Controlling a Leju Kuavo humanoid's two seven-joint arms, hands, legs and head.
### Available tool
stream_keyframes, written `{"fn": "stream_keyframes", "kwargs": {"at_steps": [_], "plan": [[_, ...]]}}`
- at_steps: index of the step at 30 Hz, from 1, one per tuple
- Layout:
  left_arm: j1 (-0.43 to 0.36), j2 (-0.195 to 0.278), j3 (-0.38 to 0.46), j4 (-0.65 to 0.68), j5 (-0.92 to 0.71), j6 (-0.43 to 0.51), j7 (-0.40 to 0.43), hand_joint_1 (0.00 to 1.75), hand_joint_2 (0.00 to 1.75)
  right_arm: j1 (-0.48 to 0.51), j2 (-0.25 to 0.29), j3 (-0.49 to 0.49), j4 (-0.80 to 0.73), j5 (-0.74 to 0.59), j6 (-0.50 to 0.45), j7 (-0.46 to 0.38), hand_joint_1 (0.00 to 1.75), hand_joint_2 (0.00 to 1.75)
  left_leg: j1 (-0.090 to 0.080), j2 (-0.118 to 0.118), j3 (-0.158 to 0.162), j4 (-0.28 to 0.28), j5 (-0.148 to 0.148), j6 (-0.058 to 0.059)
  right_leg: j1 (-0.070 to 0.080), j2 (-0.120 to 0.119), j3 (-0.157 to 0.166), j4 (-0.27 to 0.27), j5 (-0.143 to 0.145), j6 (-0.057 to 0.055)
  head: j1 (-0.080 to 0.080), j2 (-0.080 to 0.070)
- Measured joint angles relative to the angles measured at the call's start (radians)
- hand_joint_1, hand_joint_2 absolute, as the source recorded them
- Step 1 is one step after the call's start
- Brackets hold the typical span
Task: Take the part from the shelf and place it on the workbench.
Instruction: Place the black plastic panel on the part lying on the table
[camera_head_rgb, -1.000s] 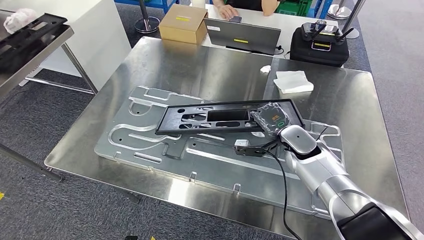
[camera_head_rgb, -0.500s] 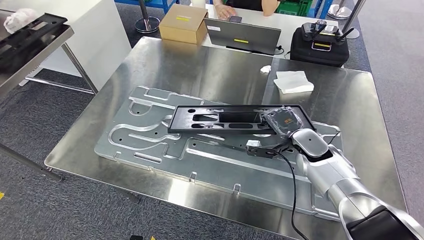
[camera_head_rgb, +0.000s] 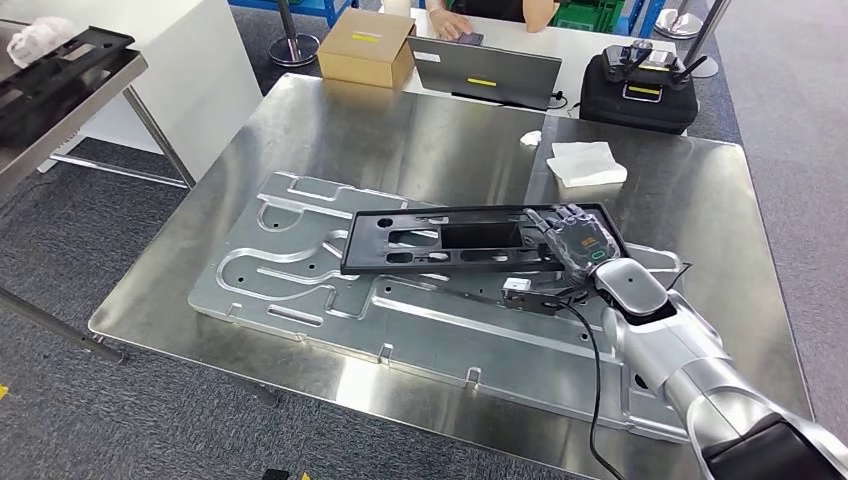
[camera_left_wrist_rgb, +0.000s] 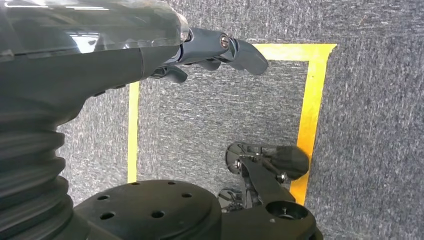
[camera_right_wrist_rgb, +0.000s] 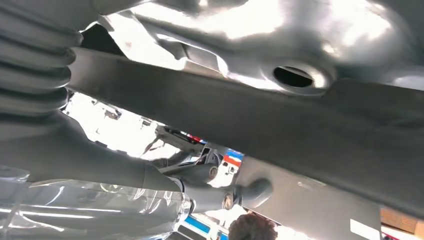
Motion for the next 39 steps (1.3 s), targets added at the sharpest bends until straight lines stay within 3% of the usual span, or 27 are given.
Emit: {"fn": "stream_keyframes", "kwargs": {"at_steps": [14, 18, 26, 31, 33, 36, 37, 38, 39], "plan": [[-0.01, -0.003, -0.013, 0.0, -0.002, -0.014, 0.009, 0.0, 1.75, 0.002, -0.004, 0.0, 0.0, 0.008, 0.011, 0.015, 0.0, 0.0, 0.0, 0.0, 0.0, 0.0, 0.0, 0.0, 0.0, 0.0, 0.0, 0.0, 0.0, 0.0, 0.0, 0.0], [-0.012, -0.007, -0.012, 0.0, 0.002, -0.028, -0.007, 0.0, 0.0, 0.001, -0.004, 0.0, 0.002, 0.013, 0.014, 0.016, 0.0, 0.0, 0.0, 0.0, 0.0, 0.0, 0.0, 0.0, 0.0, 0.0, 0.0, 0.0, 0.0, 0.0, 0.0, 0.0], [-0.015, -0.008, -0.004, 0.0, 0.037, -0.058, -0.027, 0.0, 0.0, 0.001, -0.004, -0.001, 0.01, 0.021, 0.015, 0.024, 0.0, 0.0, -0.001, 0.0, -0.001, 0.002, -0.001, 0.002, -0.001, 0.0, 0.001, -0.002, 0.001, 0.001, 0.0, 0.0], [-0.015, -0.009, 0.005, 0.0, 0.045, -0.062, -0.026, 0.0, 0.0, -0.009, -0.005, -0.008, 0.014, 0.02, 0.015, 0.023, 0.0, 0.0, -0.003, 0.003, 0.008, -0.01, 0.008, 0.02, -0.004, 0.001, 0.007, -0.007, 0.003, 0.018, 0.0, 0.0], [-0.016, -0.01, 0.009, 0.0, 0.051, -0.062, -0.026, 0.0, 0.0, -0.017, -0.006, -0.015, 0.016, 0.018, 0.016, 0.021, 0.0, 0.0, 0.003, 0.008, 0.018, -0.033, 0.021, 0.024, -0.002, 0.0, -0.006, 0.032, -0.032, 0.024, 0.0, 0.0], [-0.016, -0.011, 0.015, 0.0, 0.06, -0.062, -0.024, 0.0, 0.0, -0.023, -0.006, -0.02, 0.02, 0.016, 0.021, 0.019, 0.0, 0.0, 0.005, 0.012, 0.015, -0.038, 0.027, 0.025, -0.005, -0.002, -0.077, 0.206, -0.132, 0.031, 0.0, 0.0], [-0.016, -0.011, 0.017, 0.0, 0.061, -0.061, -0.024, 0.0, 0.0, -0.023, -0.006, -0.021, 0.022, 0.016, 0.024, 0.018, 0.0, 0.0, 0.005, 0.012, 0.011, -0.035, 0.028, 0.024, -0.007, -0.003, -0.091, 0.244, -0.144, 0.032, 0.0, 0.0], [-0.016, -0.012, 0.018, 0.0, 0.065, -0.06, -0.023, 0.0, 0.0, -0.024, -0.006, -0.023, 0.025, 0.015, 0.027, 0.018, 0.0, 0.0, 0.006, 0.013, 0.007, -0.031, 0.03, 0.023, -0.01, -0.003, -0.087, 0.246, -0.137, 0.034, 0.0, 0.0], [-0.016, -0.013, 0.02, 0.0, 0.068, -0.059, -0.023, 0.0, 0.0, -0.027, -0.006, -0.025, 0.027, 0.014, 0.03, 0.018, 0.0, 0.0, 0.008, 0.012, 0.002, -0.026, 0.031, 0.021, -0.012, -0.003, -0.063, 0.207, -0.112, 0.035, 0.0, 0.0]]}}
